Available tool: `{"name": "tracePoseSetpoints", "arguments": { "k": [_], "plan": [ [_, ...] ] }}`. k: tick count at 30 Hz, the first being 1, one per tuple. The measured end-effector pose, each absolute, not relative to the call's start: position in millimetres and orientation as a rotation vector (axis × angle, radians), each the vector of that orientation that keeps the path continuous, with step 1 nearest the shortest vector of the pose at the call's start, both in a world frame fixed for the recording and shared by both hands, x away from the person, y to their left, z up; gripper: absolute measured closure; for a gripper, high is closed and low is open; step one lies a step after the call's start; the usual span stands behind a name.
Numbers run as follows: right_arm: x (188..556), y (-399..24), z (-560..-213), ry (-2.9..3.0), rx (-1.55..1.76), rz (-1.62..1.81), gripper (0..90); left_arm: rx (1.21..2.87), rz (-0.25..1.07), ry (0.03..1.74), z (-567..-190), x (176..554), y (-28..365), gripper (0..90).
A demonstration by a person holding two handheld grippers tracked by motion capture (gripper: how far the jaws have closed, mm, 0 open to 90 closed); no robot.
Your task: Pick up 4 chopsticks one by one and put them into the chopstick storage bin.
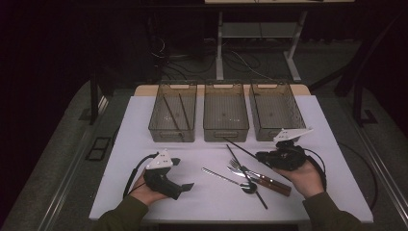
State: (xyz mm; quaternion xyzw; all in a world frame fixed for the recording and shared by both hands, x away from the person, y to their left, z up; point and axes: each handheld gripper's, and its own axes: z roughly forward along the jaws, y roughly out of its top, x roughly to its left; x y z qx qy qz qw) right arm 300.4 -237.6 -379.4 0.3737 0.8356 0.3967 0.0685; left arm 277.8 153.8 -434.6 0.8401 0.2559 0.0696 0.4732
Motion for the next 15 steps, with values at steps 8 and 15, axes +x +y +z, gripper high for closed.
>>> {"name": "tracePoseSetpoints", "arguments": {
  "k": [8,15],
  "plan": [
    [306.9,-227.0,-369.4,2.498,1.109,1.253,85.7,2.055,0.17,0.624,-434.6,277.8,154.5,0.0],
    [315.9,-214.3,-362.7,2.496,1.093,1.28,85.7,2.084,0.177,0.589,-434.8,275.5,153.8,0.0]
  ]
}}
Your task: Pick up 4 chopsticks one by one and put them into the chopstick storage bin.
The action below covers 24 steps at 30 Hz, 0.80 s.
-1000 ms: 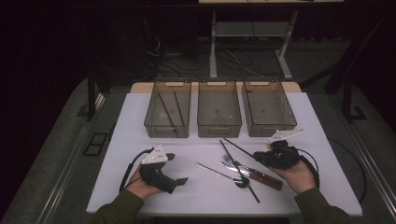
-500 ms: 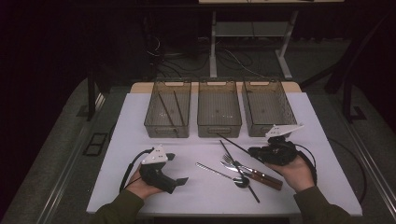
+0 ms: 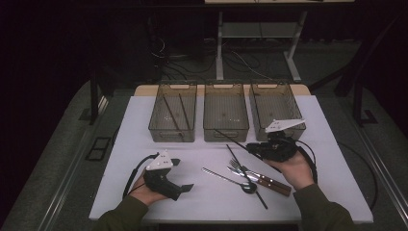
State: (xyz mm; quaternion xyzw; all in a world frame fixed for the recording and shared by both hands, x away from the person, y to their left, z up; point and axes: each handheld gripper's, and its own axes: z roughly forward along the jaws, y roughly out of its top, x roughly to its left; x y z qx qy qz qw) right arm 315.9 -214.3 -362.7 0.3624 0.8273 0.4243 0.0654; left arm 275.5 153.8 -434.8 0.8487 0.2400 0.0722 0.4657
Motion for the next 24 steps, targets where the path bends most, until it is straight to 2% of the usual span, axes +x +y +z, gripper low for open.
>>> {"name": "tracePoseSetpoints", "arguments": {
  "k": [10,24],
  "plan": [
    [337.1,-195.0,-358.9,2.495,1.095,1.293,85.7,2.093,0.183,0.62,-440.2,268.2,175.6,0.0],
    [377.0,-148.9,-337.8,2.494,1.085,1.269,85.7,2.067,0.18,0.617,-436.8,268.8,174.9,0.0]
  ]
}}
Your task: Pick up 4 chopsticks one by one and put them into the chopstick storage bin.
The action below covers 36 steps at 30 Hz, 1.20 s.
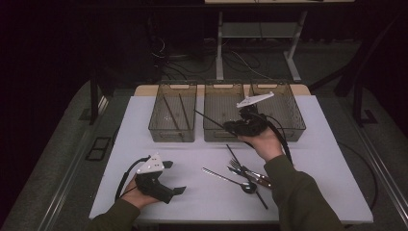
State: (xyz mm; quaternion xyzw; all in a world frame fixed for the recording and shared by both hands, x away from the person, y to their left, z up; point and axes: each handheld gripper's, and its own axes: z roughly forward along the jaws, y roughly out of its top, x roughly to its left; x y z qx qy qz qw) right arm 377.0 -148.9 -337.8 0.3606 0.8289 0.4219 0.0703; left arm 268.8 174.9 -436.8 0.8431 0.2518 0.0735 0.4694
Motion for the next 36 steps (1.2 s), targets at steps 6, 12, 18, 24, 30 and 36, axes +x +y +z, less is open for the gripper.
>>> {"name": "tracePoseSetpoints", "arguments": {
  "k": [6,12,18,24,30,36],
  "plan": [
    [393.8,-128.6,-332.1,2.498,1.098,1.253,85.7,2.069,0.173,0.612,-436.7,268.5,173.4,0.0],
    [409.3,-107.1,-330.6,2.507,1.094,1.233,85.7,2.06,0.169,0.615,-436.6,268.4,172.8,0.0],
    [422.7,-86.7,-329.0,2.515,1.085,1.216,85.7,2.056,0.172,0.616,-435.7,268.8,173.8,0.0],
    [436.1,-71.3,-328.7,2.499,1.105,1.211,85.6,2.051,0.171,0.616,-435.8,268.8,173.5,0.0],
    [451.5,-52.4,-325.9,2.478,1.131,1.182,85.6,2.042,0.173,0.615,-435.4,269.0,173.8,0.0],
    [471.4,-30.1,-332.6,2.467,1.167,1.139,85.7,2.041,0.172,0.613,-435.3,269.0,173.4,0.0]
  ]
}}
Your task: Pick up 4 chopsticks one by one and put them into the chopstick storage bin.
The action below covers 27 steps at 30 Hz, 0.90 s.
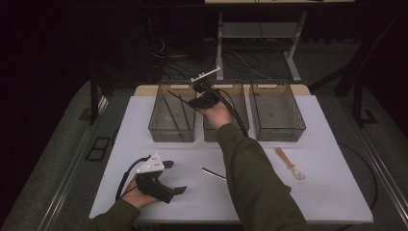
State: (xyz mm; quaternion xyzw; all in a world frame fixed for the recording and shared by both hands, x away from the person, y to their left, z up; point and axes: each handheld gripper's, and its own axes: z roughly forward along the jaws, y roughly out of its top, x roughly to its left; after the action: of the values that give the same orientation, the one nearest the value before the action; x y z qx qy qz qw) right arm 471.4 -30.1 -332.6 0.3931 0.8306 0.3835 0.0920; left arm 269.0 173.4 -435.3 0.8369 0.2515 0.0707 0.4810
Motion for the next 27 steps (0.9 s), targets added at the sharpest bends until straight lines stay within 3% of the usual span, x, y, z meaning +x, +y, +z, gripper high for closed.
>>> {"name": "tracePoseSetpoints", "arguments": {
  "k": [20,21,22,24,27],
  "plan": [
    [506.6,38.6,-365.5,2.434,1.283,1.018,84.7,2.037,0.169,0.605,-433.3,269.1,173.3,0.0],
    [506.7,39.9,-365.9,2.429,1.287,1.026,82.8,2.038,0.172,0.601,-433.1,269.2,173.4,0.0],
    [506.0,41.6,-365.9,2.427,1.289,1.045,74.2,2.037,0.173,0.6,-433.1,269.2,173.5,0.0],
    [504.3,41.4,-363.9,2.416,1.259,1.053,65.9,2.035,0.174,0.595,-433.0,269.5,173.8,0.0],
    [502.5,37.2,-358.9,2.428,1.227,1.061,58.6,2.041,0.179,0.59,-432.9,269.9,173.7,0.0]
  ]
}}
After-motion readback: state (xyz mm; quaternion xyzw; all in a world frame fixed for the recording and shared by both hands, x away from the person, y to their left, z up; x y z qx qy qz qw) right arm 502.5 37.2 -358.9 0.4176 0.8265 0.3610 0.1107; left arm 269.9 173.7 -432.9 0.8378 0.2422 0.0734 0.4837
